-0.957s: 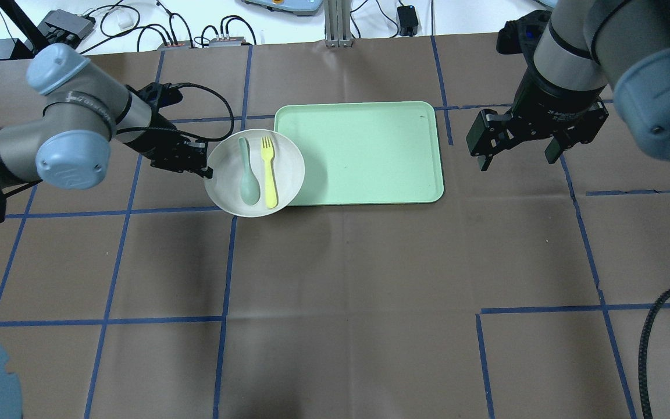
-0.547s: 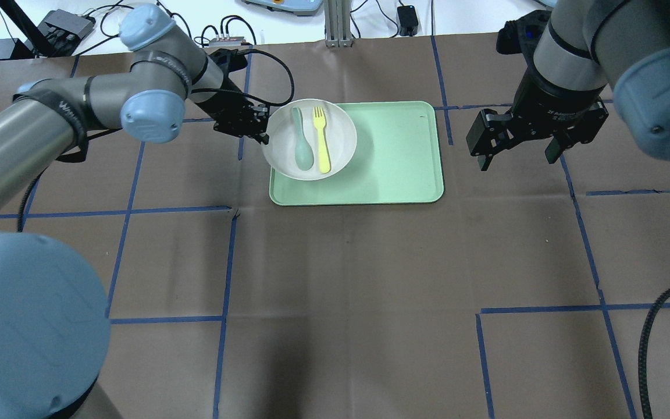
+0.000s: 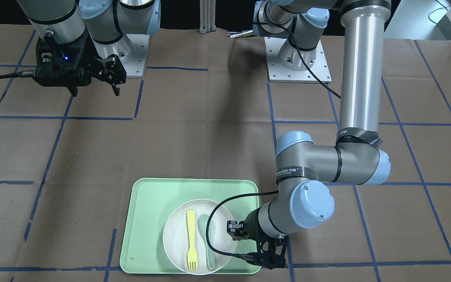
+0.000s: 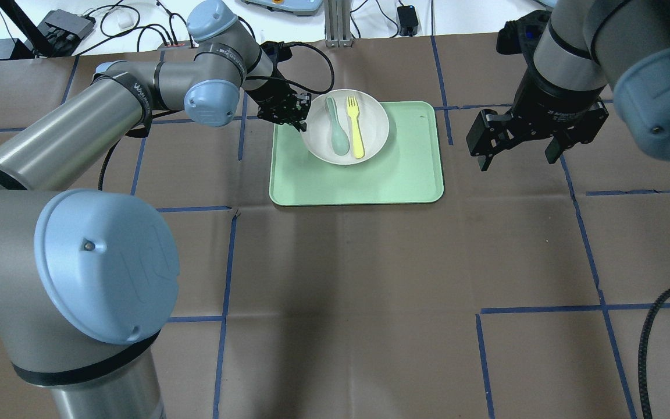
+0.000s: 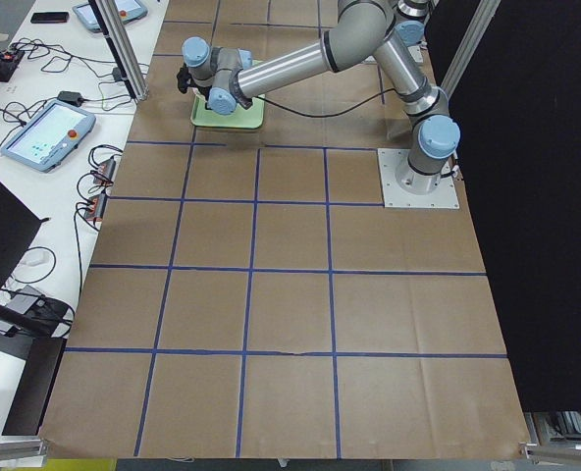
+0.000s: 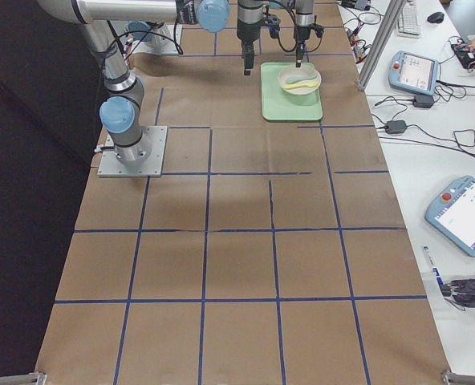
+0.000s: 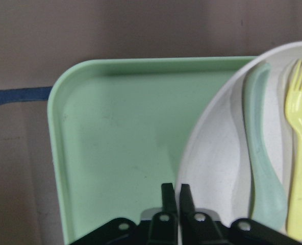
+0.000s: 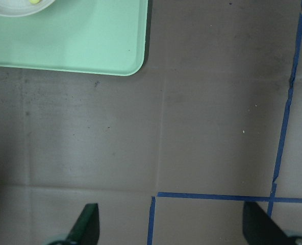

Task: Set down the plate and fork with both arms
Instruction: 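Slide the white plate with the left gripper onto the green tray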

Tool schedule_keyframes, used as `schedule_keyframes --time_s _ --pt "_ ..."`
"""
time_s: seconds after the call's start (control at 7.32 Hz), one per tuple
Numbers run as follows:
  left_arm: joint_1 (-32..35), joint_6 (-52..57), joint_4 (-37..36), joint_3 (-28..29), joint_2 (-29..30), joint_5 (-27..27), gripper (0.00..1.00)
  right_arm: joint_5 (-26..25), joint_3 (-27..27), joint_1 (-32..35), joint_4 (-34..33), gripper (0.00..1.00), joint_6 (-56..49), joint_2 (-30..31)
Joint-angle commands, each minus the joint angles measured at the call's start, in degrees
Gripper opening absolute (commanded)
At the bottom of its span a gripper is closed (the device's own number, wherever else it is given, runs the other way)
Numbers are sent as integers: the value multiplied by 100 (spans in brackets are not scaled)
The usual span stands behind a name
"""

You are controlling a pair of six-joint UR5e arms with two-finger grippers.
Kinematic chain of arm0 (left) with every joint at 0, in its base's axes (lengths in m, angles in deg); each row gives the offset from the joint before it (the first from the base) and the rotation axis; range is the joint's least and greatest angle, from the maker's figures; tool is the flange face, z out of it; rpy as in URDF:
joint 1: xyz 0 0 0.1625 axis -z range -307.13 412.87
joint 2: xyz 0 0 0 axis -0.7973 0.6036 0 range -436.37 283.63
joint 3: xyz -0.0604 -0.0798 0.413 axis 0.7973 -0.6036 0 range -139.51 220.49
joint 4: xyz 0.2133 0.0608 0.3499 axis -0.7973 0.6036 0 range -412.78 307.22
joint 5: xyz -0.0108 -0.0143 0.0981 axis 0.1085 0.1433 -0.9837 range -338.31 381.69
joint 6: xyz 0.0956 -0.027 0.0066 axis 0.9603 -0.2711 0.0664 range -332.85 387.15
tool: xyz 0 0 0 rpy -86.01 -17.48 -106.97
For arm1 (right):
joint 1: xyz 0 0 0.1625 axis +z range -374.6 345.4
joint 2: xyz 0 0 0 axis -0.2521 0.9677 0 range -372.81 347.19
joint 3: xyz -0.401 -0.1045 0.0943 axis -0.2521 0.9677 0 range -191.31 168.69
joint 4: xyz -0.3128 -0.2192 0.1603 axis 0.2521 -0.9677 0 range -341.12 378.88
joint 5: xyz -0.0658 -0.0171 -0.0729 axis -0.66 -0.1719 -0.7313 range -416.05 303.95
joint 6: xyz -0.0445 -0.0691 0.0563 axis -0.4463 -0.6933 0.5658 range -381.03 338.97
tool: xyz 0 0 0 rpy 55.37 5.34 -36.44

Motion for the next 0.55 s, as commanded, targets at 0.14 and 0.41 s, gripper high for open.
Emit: schedule_keyframes --time_s 0.14,0.41 --pt "33 -32 -57 3 90 31 9 -10 2 0 0 100 0 0" --pt "60 -41 -48 -84 29 32 11 -1 -7 -9 0 100 0 0"
